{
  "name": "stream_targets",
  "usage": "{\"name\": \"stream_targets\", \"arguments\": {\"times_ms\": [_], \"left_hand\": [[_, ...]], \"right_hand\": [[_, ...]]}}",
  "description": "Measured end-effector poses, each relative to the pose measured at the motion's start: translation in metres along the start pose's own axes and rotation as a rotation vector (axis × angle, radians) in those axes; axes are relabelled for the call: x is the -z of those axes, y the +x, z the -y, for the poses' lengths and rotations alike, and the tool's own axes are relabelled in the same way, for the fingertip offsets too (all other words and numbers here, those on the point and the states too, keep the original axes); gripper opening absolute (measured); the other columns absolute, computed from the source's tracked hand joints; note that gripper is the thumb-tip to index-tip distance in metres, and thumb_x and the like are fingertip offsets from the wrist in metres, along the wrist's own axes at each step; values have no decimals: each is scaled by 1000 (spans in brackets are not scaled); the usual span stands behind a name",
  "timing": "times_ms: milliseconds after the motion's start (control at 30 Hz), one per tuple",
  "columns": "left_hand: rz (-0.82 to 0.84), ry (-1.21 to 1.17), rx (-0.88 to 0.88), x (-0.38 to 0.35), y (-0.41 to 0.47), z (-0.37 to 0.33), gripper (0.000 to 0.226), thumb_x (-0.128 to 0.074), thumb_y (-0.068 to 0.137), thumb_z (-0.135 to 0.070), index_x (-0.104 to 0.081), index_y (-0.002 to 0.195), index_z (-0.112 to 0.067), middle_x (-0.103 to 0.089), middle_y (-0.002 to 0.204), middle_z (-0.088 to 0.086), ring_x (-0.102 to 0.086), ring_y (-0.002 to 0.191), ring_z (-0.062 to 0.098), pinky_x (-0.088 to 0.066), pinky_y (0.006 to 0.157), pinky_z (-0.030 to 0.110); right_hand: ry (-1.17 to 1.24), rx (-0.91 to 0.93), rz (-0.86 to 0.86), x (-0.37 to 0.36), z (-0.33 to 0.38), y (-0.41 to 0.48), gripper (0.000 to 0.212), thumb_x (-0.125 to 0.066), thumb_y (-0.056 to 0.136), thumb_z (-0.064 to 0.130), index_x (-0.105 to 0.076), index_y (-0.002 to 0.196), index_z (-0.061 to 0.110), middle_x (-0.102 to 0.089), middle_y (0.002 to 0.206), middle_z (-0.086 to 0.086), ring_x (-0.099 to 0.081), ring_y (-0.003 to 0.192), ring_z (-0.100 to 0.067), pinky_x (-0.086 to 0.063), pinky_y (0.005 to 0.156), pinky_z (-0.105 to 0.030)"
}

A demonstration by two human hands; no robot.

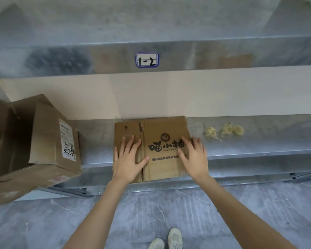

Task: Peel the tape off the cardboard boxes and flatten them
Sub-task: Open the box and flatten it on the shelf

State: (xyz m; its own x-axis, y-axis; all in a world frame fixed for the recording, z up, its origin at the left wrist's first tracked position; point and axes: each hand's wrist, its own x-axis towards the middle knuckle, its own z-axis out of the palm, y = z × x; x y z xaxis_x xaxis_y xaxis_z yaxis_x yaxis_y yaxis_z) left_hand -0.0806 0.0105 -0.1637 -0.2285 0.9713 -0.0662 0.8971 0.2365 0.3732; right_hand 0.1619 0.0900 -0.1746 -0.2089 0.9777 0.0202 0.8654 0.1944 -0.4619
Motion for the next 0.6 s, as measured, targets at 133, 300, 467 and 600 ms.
{"name": "stream_targets", "arguments": {"times_ms": [133, 300, 467, 600], "left_hand": [[-146, -106, 52, 6, -8, 8, 87, -46, 73, -82, -49, 141, -27, -29, 159, 3, -12, 151, 24, -22, 120, 49], [-80, -74, 233, 7, -18, 6, 86, -56, 74, -80, -40, 147, -37, -14, 160, 22, -14, 148, 38, -21, 117, 49], [-84, -117, 307, 19, -10, 1, 88, -77, 64, -69, -47, 139, -34, -17, 159, 20, -26, 138, 42, -30, 111, 50], [-140, -114, 243, 28, -9, -5, 84, -83, 60, -63, -52, 132, -33, -21, 159, 15, -27, 135, 41, -29, 108, 49]], "right_hand": [[43, 8, -4, 5, -1, -2, 49, -47, 94, 50, -56, 133, 22, -50, 143, -10, -33, 140, -31, -32, 111, -49], [407, -64, -9, 20, 14, -7, 23, -62, 93, 25, -68, 115, 27, -45, 148, -8, -42, 137, -22, -38, 110, -40], [510, -78, -8, 40, 30, -11, 26, -72, 85, 13, -71, 108, 24, -45, 147, -6, -38, 139, -18, -28, 113, -29], [526, -130, 33, 51, 32, -13, 24, -76, 82, 14, -74, 102, 27, -66, 124, 2, -47, 132, -18, -32, 115, -41]]}}
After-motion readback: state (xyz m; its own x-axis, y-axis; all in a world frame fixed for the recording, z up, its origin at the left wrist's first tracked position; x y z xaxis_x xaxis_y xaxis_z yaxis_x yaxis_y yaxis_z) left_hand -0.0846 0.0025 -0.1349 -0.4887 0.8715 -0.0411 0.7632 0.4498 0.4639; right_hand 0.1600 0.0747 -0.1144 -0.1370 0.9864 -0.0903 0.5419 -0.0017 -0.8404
